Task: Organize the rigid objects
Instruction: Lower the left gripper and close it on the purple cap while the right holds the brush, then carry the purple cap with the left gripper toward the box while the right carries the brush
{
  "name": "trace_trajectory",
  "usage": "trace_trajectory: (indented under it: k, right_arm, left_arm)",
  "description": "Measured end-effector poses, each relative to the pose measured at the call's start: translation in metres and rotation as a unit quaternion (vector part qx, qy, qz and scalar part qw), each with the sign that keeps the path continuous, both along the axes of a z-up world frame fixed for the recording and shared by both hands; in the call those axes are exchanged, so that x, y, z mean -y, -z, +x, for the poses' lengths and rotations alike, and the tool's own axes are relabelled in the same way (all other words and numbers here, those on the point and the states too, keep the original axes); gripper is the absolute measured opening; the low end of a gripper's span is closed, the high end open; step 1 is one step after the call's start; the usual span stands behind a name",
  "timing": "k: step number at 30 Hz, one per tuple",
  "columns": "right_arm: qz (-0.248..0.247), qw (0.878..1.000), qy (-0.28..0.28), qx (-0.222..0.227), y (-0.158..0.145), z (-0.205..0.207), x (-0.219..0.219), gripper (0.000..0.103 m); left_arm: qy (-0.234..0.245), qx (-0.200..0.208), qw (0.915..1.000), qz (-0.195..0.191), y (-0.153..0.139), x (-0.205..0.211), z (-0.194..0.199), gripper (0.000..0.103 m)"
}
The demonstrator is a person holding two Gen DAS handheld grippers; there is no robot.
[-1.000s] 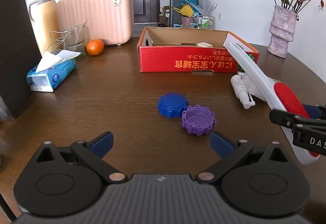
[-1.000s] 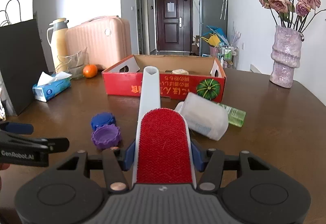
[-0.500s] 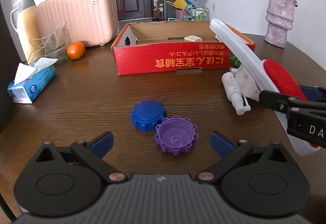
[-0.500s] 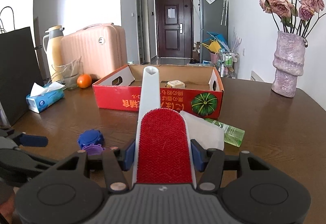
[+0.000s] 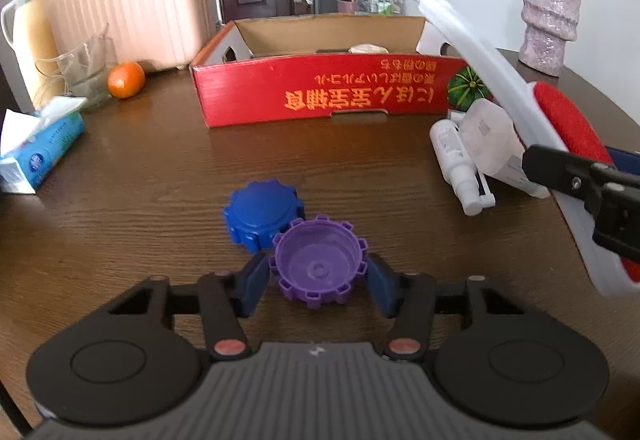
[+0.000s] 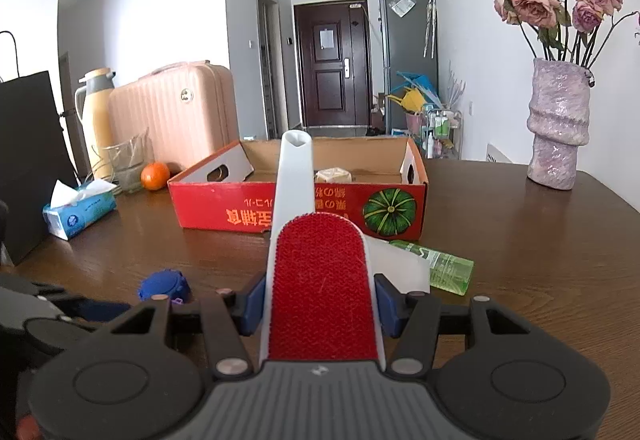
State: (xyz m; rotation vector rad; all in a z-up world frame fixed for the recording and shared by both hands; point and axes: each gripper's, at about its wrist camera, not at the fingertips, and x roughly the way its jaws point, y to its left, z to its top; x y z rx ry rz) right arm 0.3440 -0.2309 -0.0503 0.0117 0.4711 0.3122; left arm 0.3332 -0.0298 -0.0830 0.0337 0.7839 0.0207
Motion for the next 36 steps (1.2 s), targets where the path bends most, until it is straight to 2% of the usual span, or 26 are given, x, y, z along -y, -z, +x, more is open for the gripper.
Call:
trace_trajectory:
  k: [6, 15, 24, 36]
  right_arm:
    - [0.002, 1.000, 0.000, 0.005, 0.001, -0.003, -0.001, 0.054]
    - [0.007, 1.000, 0.004, 0.007, 0.000, -0.008, -0.003, 0.055]
    - [0.011, 1.000, 0.004, 0.011, -0.008, -0.007, -0.008, 0.055]
    - [0.012, 1.000, 0.002, 0.027, -0.031, 0.006, -0.016, 0.055]
  left_arm:
    - [0.013, 0.015, 0.9998, -0.002, -0.001, 0.002, -0.008, 0.054]
    - [0.008, 0.047, 0.9988, -0.009, -0.016, -0.003, -0.022, 0.054]
    - [0.005, 0.077, 0.9970, -0.006, -0.036, -0.010, -0.028, 0.054]
    - [0.001, 0.124, 0.9923, 0.000, -0.076, -0.017, -0.015, 0.054]
